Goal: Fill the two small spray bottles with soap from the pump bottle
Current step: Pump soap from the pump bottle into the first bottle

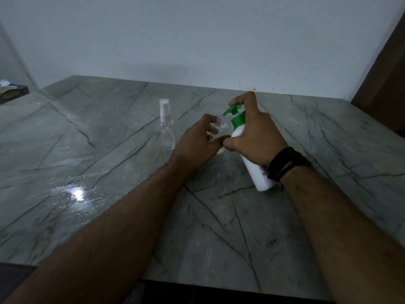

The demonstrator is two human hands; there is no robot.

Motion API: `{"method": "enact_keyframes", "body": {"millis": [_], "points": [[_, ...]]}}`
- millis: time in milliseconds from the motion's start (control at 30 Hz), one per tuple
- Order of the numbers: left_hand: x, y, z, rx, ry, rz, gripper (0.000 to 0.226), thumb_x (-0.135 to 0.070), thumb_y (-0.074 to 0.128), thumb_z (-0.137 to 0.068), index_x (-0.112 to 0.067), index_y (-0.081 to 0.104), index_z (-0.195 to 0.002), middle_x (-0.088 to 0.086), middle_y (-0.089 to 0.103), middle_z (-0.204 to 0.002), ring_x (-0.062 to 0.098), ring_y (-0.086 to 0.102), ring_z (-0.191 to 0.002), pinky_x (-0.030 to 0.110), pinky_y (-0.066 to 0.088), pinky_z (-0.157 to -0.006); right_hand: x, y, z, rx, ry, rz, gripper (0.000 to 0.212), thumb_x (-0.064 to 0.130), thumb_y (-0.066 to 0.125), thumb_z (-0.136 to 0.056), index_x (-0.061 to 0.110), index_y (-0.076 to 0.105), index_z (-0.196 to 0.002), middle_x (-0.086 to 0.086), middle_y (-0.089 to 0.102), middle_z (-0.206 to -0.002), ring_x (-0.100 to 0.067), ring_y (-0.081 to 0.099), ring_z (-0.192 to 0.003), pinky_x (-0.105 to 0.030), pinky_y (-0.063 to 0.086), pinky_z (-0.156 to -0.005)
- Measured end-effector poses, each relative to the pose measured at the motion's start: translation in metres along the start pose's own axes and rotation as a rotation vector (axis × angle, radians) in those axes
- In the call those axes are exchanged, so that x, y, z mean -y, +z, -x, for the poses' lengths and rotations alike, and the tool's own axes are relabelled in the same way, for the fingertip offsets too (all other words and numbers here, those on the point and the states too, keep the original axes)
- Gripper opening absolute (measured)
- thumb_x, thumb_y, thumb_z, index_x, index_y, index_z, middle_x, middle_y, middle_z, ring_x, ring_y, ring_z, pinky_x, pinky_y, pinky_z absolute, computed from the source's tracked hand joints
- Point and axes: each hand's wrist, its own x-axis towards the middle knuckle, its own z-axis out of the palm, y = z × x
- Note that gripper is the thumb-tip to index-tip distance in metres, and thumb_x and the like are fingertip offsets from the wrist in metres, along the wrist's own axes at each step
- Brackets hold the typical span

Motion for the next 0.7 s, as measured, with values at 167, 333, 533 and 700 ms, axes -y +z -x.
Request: {"method": "enact_keyframes", "body": {"millis": [167, 333, 533, 700], "points": [[0.0000, 0.0000, 0.0001, -0.003, 0.007, -0.003, 0.048, -0.042, 0.070, -0.084, -0.025, 0.049, -0.124, -0.002, 0.062, -0.114, 0.016, 0.063, -0.096, 0.043, 0.060, -0.071, -0.0016, -0.0001, 0.0002, -0.018, 0.000, 0.018, 0.075, 0.020, 0.080, -0.061, 0.030, 0.038, -0.122, 0.002, 0.063, -0.102, -0.016, 0.065, -0.078, -0.038, 0.059, -0.073], [0.0008, -0.0001, 0.0000, -0.001, 0.012, -0.009, 0.047, -0.041, 0.070, -0.084, -0.025, 0.049, -0.124, -0.002, 0.062, -0.114, 0.017, 0.063, -0.096, 0.042, 0.060, -0.072, -0.0007, -0.0002, -0.0003, -0.014, -0.003, 0.007, 0.074, 0.018, 0.081, -0.062, 0.029, 0.039, -0.121, 0.008, 0.061, -0.098, -0.012, 0.064, -0.078, -0.035, 0.059, -0.072], [0.0002, -0.0007, 0.0005, 0.001, 0.015, -0.021, 0.047, -0.041, 0.070, -0.084, -0.025, 0.050, -0.124, -0.003, 0.061, -0.112, 0.016, 0.062, -0.097, 0.041, 0.059, -0.076, -0.0024, 0.0013, 0.0004, -0.018, -0.001, 0.018, 0.075, 0.022, 0.080, -0.061, 0.030, 0.038, -0.123, 0.003, 0.062, -0.103, -0.014, 0.064, -0.080, -0.037, 0.059, -0.074], [-0.0009, -0.0004, 0.0007, -0.008, 0.024, -0.017, 0.048, -0.039, 0.070, -0.085, -0.022, 0.050, -0.124, 0.000, 0.063, -0.113, 0.018, 0.064, -0.095, 0.039, 0.058, -0.076, -0.0012, -0.0003, 0.0001, -0.019, -0.002, 0.006, 0.074, 0.023, 0.078, -0.059, 0.031, 0.038, -0.120, 0.005, 0.062, -0.101, -0.015, 0.065, -0.079, -0.040, 0.059, -0.074]]}}
